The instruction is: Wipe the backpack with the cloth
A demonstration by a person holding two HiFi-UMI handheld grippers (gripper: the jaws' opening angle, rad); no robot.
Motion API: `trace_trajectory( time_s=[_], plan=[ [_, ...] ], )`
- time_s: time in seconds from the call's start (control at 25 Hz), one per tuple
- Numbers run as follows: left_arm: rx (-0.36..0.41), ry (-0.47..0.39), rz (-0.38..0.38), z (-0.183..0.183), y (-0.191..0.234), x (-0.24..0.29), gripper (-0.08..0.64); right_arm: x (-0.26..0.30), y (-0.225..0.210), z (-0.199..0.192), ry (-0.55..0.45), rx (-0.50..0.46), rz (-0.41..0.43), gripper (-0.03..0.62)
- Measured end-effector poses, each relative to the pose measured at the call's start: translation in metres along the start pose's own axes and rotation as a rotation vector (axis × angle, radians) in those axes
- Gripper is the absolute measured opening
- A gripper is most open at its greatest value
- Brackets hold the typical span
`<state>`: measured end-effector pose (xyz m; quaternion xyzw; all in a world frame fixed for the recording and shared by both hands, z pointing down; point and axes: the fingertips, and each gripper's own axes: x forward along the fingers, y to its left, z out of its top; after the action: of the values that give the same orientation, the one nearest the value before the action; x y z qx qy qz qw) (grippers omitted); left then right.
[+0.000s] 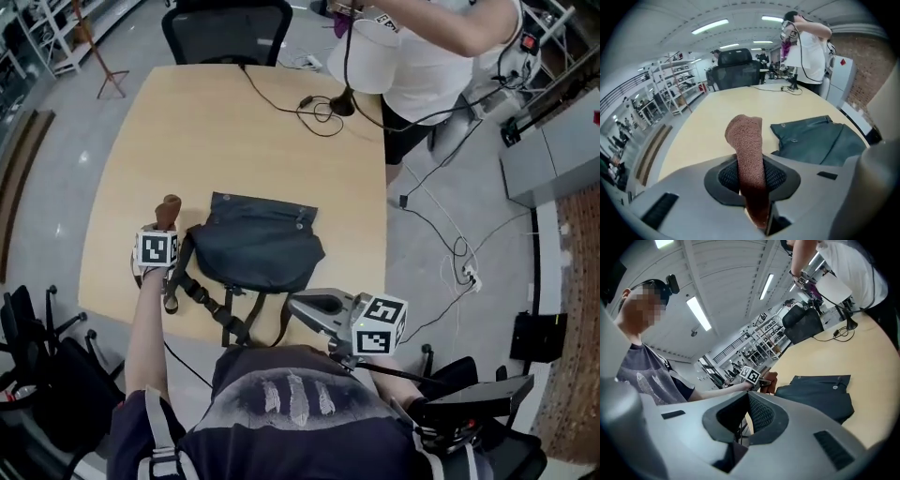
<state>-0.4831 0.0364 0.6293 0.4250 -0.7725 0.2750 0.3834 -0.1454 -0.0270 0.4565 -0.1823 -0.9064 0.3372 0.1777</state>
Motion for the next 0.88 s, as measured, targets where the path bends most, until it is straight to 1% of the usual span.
trace_trajectory(
  time_s=[0.12, 0.2, 0.28, 0.32, 0.48, 0.64, 0.72, 0.8, 0.88],
  plan=[
    [0.108, 0.082, -0.091, -0.003, -0.044, 0.024, 0.081, -0.015, -0.005, 0.003, -0.043, 0.02, -0.052, 0.002],
    [0.171, 0.114, -0.111, -0.007, -0.065, 0.035, 0.08, -0.025, -0.007, 0.002, -0.068, 0.034, -0.079, 0.002],
    [0.248, 0.134, -0.118, -0.009, -0.078, 0.04, 0.08, -0.035, -0.01, 0.001, -0.089, 0.043, -0.101, 0.002],
    [0.278, 0.14, -0.133, -0.008, -0.085, 0.04, 0.08, -0.04, -0.012, 0.0, -0.099, 0.047, -0.11, 0.002],
    [0.346, 0.165, -0.224, 0.002, -0.118, 0.037, 0.08, -0.048, -0.017, -0.004, -0.132, 0.067, -0.127, 0.002],
    [0.445, 0.229, -0.193, 0.007, -0.135, 0.04, 0.08, -0.052, -0.019, -0.008, -0.137, 0.075, -0.118, 0.002],
    [0.491, 0.229, -0.211, 0.006, -0.147, 0.047, 0.08, -0.057, -0.02, -0.011, -0.14, 0.078, -0.118, 0.002],
    [0.501, 0.228, -0.211, 0.006, -0.149, 0.045, 0.08, -0.062, -0.02, -0.014, -0.148, 0.088, -0.125, 0.002],
    [0.45, 0.216, -0.264, 0.008, -0.163, 0.04, 0.08, -0.069, -0.021, -0.017, -0.156, 0.097, -0.134, 0.002]
  ],
)
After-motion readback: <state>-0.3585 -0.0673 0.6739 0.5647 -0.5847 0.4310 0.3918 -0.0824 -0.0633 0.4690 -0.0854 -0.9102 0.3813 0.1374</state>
